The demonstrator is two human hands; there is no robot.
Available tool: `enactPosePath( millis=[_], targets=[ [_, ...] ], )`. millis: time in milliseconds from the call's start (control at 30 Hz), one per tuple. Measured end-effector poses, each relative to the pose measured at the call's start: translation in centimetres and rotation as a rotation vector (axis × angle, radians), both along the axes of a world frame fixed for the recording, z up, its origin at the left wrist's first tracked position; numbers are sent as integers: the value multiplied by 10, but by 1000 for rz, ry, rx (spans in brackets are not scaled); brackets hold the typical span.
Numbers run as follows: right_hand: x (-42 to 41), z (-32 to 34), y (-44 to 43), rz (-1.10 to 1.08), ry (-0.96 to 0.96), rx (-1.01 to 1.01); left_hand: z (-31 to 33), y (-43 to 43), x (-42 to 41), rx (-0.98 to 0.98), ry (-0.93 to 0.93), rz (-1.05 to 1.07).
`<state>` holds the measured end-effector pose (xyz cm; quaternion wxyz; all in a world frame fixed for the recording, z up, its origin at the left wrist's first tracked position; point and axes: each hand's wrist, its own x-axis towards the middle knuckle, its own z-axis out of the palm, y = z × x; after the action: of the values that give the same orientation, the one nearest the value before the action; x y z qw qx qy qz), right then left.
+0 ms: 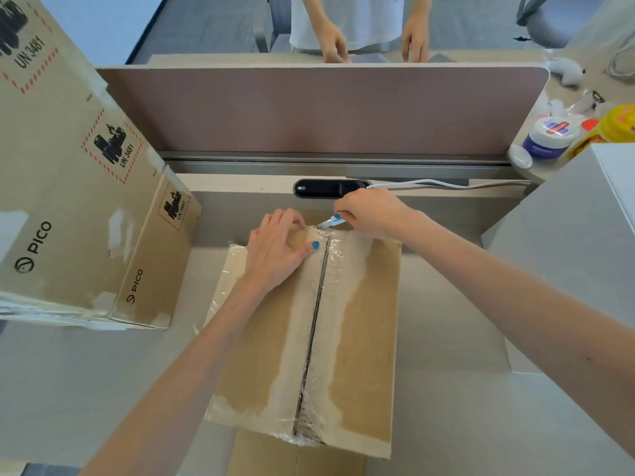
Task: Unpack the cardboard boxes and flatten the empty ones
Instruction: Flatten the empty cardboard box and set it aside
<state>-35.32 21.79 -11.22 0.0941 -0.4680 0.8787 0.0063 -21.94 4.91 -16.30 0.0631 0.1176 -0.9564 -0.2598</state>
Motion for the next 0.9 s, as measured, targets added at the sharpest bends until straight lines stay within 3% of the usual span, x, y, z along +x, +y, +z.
enactPosePath(
  millis=[367, 900],
  targets=[
    [-2, 7, 5, 286, 182, 80, -4, 0, 1, -50, 2, -17],
    [-9, 8, 16, 282, 165, 142, -5, 1, 2, -49, -11, -12]
  ],
)
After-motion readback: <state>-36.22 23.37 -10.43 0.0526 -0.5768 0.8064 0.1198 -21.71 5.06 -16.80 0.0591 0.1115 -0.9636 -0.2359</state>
